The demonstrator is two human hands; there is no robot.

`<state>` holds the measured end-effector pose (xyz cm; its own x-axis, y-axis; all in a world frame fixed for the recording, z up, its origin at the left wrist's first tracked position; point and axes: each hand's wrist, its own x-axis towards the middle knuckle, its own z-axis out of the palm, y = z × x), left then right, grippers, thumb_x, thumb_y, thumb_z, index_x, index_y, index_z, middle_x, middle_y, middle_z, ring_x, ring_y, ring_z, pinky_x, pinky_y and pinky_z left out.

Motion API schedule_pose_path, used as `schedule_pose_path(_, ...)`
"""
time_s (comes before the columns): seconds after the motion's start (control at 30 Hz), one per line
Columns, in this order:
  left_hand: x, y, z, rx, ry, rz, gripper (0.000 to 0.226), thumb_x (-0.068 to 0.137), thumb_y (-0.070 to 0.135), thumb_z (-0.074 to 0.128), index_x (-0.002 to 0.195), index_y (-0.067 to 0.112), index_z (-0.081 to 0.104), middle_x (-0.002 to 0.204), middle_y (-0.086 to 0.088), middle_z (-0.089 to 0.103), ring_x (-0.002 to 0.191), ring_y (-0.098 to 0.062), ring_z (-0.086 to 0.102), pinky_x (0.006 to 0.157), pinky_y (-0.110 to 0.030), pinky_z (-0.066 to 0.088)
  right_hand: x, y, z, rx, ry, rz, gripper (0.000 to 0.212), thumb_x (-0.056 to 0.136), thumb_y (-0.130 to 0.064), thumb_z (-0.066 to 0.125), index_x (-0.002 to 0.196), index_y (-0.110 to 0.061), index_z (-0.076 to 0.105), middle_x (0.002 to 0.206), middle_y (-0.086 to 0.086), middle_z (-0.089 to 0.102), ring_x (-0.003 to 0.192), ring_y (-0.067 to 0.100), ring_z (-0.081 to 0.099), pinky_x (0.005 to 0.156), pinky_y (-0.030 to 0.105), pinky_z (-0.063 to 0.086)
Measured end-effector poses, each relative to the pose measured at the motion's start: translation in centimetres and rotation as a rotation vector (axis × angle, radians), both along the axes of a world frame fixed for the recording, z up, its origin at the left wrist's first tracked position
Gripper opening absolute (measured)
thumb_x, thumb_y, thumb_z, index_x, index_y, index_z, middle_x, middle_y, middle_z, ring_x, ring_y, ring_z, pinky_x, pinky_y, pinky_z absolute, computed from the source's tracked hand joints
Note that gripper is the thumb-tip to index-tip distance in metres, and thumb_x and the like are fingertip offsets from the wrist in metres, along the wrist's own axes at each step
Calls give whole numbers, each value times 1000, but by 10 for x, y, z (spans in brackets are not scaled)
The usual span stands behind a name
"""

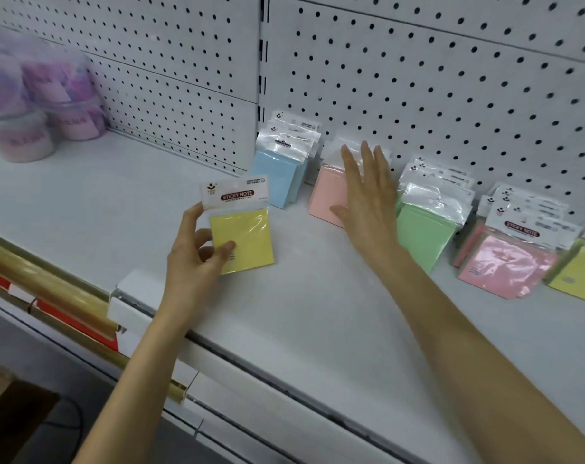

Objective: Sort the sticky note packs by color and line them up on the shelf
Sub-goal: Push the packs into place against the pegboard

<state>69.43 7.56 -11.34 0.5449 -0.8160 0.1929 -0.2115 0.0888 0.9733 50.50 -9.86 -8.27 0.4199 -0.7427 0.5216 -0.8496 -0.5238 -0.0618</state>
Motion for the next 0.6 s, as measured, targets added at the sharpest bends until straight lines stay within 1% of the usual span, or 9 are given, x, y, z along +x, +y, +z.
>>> schedule_pose_path(0.1, -1, 0, 0, 3, 4, 3, 55, 87, 2, 61, 129, 31, 41, 95, -3, 67, 69, -11, 64, 69, -31, 50, -6, -12, 8, 68, 61, 14, 97, 76, -27, 76, 150, -17, 15, 158, 12, 10, 146, 31, 2, 117, 47, 10)
schedule_pose_path(0.2, -2, 1, 2, 8, 19, 2, 56, 86, 0, 62, 130, 28, 41, 97, -7, 67, 71, -15, 64, 72, -36, 50, -11, -10, 14, 66, 36, 90, 92, 79, -23, 74, 149, -15, 16, 157, 12, 13, 146, 29, 5, 118, 44, 10)
schedule_pose_path(0.27, -5, 1, 6, 5, 44, -5, 56, 85, -2, 62, 130, 26, 42, 95, -7, 68, 73, -18, 64, 70, -34, 51, -17, 4, 20, 127, -153, 171, 82, 84, -22, 69, 149, -15, 19, 156, 8, 16, 145, 24, 10, 118, 39, 13)
schedule_pose_path(0.33, -17, 2, 12, -5, 98, -33, 55, 86, -4, 60, 129, 24, 43, 93, -5, 69, 76, -19, 64, 67, -29, 53, -30, 25, 26, 294, -407, 243, 70, 86, -24, 67, 145, -15, 29, 149, 4, 30, 138, 17, 27, 114, 30, 23)
schedule_pose_path(0.4, -41, 2, 19, -27, 203, -94, 53, 86, -5, 59, 129, 22, 44, 92, -5, 70, 77, -16, 66, 65, -28, 54, -49, 51, 27, 473, -552, 307, 57, 85, -27, 67, 136, -18, 42, 132, -3, 46, 120, 10, 45, 103, 22, 35)
schedule_pose_path(0.47, -75, -2, 24, -35, 268, -192, 53, 85, -4, 61, 129, 19, 44, 95, -10, 71, 78, -16, 67, 67, -31, 56, -74, 75, 23, 704, -675, 354, 46, 83, -25, 69, 125, -28, 49, 120, -10, 54, 109, 4, 54, 95, 17, 42)
schedule_pose_path(0.5, -93, -7, 26, -41, 288, -250, 56, 82, -2, 65, 129, 19, 44, 97, -12, 71, 79, -17, 68, 67, -33, 56, -87, 84, 19, 809, -750, 365, 41, 82, -22, 70, 118, -31, 51, 115, -10, 58, 102, 3, 59, 91, 17, 46)
schedule_pose_path(0.53, -113, -12, 28, -49, 305, -314, 57, 79, 2, 66, 128, 20, 45, 97, -13, 71, 79, -18, 68, 68, -34, 56, -102, 90, 15, 871, -818, 354, 36, 81, -17, 70, 111, -30, 55, 107, -8, 62, 95, 3, 62, 85, 18, 49)
schedule_pose_path(0.6, -153, -26, 30, -53, 298, -435, 54, 79, 1, 65, 125, 22, 47, 95, -16, 71, 75, -17, 66, 67, -34, 55, -137, 97, 9, 872, -925, 284, 24, 81, -7, 69, 98, -22, 63, 89, -9, 69, 79, 3, 65, 70, 16, 52)
